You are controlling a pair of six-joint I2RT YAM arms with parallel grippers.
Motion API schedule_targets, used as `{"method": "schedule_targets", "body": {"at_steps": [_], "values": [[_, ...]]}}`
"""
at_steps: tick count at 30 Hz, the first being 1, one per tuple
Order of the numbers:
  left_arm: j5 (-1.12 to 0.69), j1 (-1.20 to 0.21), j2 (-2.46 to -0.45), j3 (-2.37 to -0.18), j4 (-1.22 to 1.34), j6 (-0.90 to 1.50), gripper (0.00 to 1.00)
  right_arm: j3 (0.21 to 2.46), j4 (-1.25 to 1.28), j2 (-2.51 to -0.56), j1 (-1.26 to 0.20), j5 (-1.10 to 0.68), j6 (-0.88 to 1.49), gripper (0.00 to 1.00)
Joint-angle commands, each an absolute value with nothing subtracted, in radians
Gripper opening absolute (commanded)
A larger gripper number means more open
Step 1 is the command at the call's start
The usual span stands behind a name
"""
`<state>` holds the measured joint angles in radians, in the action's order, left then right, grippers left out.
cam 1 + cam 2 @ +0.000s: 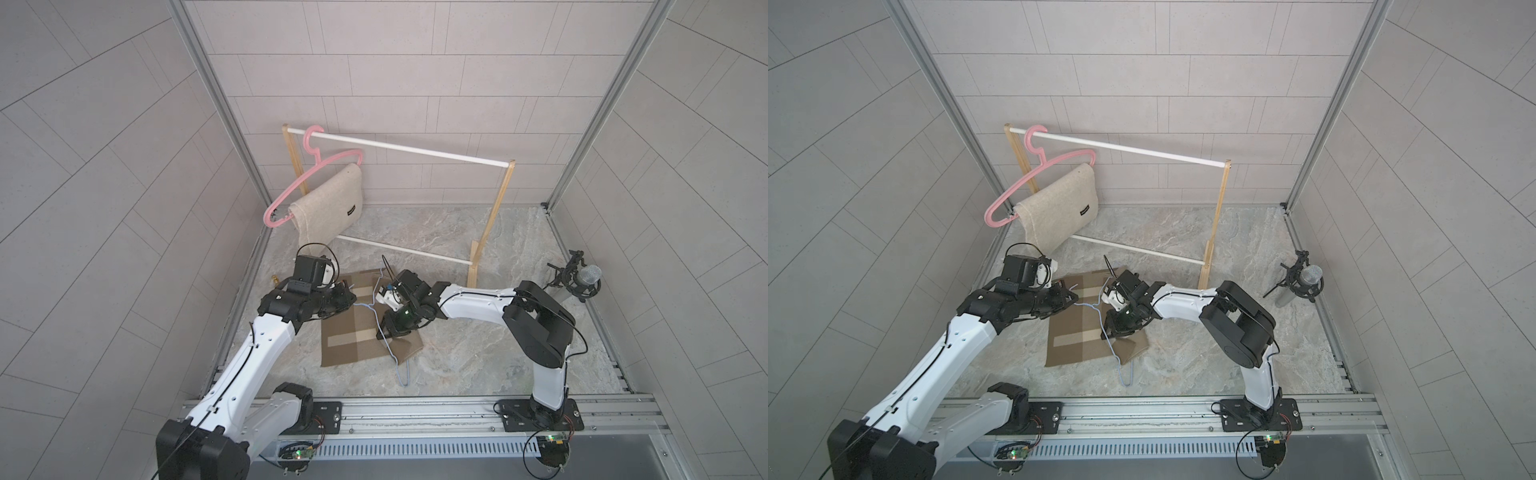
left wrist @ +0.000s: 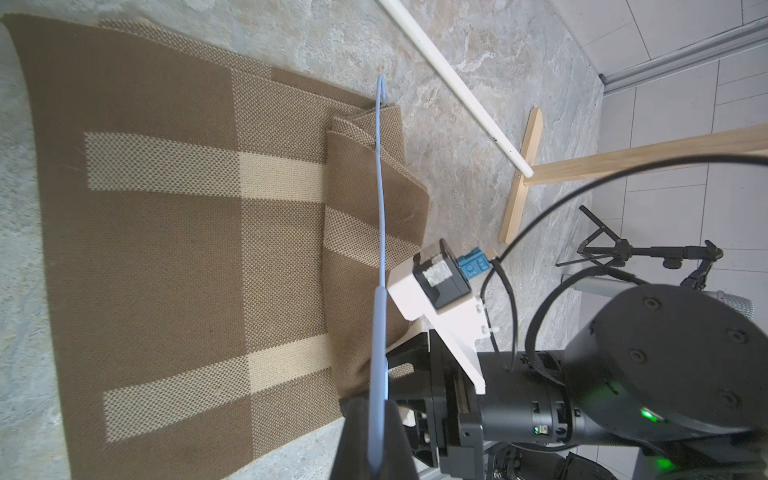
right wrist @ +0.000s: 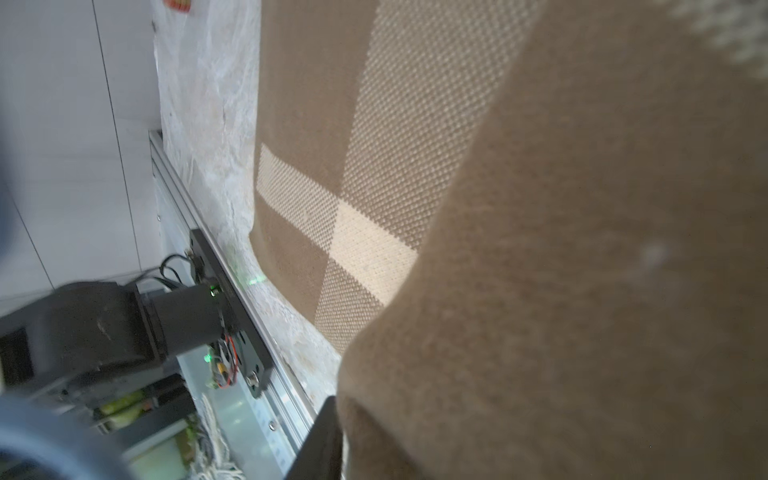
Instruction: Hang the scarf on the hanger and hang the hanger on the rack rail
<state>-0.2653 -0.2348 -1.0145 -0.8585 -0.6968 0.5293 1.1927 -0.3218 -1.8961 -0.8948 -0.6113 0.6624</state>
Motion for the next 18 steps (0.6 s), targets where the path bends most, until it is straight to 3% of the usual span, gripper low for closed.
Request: {"method": "schedule_targets", "body": {"at_steps": [1,5,11,18], "values": [[-0.269,-0.23,-1.008,-0.872,-0.701,0.537,0.0,1.149,-0.322,-1.771,-0.878,-0.576,0.644,0.37],[-0.282,-0.23,-1.007,-0.881,-0.703,0.543,0.0,1.073,-0.41,-1.655,-0.832,-0.523,0.605,0.5],[-0.308,-0.231,-1.007,-0.895,-0.703,0.555,0.0,0.994,-0.445,-1.527,-0.747,-0.49,0.59,0.57],[-0.306,-0.237,-1.037,-0.921,-0.702,0.563,0.0,1.035,-0.326,-1.536,-0.801,-0.561,0.606,0.67]]}}
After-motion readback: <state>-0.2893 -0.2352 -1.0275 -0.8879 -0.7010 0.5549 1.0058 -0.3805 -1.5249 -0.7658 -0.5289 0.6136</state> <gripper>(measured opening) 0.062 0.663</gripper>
